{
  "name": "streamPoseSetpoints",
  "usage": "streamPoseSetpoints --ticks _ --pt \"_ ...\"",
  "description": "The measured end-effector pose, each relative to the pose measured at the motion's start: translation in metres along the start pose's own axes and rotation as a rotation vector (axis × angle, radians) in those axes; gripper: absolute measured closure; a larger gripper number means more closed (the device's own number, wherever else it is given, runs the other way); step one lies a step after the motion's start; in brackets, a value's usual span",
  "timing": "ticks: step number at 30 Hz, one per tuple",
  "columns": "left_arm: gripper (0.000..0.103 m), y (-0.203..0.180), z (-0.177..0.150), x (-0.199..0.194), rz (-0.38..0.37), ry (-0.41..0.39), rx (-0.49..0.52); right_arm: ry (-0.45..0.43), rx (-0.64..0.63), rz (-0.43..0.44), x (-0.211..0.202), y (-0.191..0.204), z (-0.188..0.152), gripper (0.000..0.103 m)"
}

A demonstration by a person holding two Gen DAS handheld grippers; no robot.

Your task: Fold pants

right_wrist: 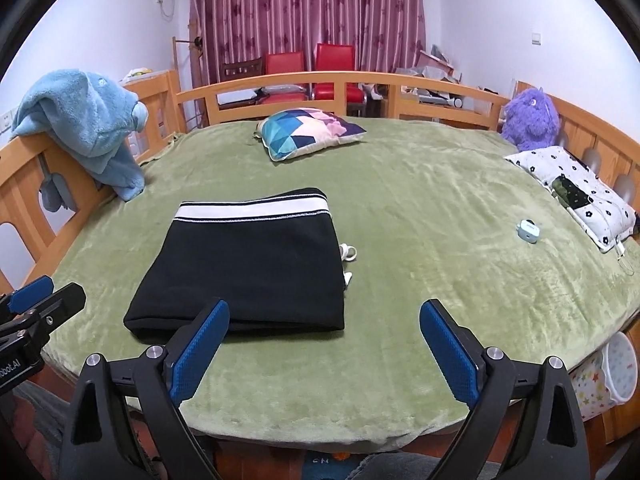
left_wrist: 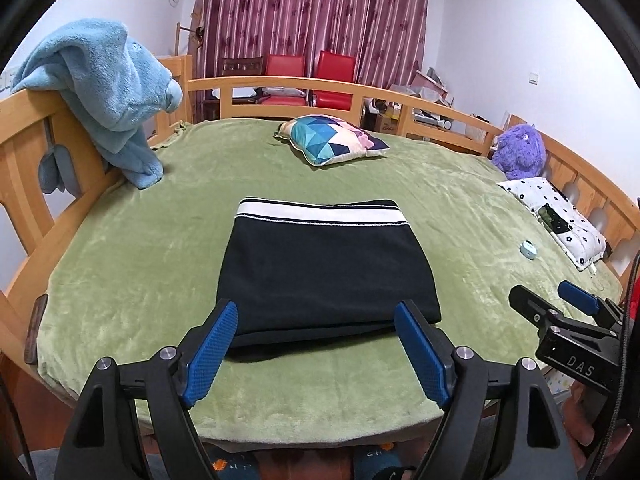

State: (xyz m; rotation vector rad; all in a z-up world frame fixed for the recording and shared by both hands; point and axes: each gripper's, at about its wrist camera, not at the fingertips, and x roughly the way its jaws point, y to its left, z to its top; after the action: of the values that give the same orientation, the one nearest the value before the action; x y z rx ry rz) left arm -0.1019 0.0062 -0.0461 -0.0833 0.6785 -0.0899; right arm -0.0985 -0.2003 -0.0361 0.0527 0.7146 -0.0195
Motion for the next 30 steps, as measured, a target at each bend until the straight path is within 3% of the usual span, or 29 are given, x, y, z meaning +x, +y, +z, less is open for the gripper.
streamPoseSetpoints --ticks 30 --pt "0.022 -0.0043 -0.0018 -0.0040 -0.003 -0.001 0.003 -0.018 -0.002 0.006 -0.0045 0.0052 -0.0010 0.008"
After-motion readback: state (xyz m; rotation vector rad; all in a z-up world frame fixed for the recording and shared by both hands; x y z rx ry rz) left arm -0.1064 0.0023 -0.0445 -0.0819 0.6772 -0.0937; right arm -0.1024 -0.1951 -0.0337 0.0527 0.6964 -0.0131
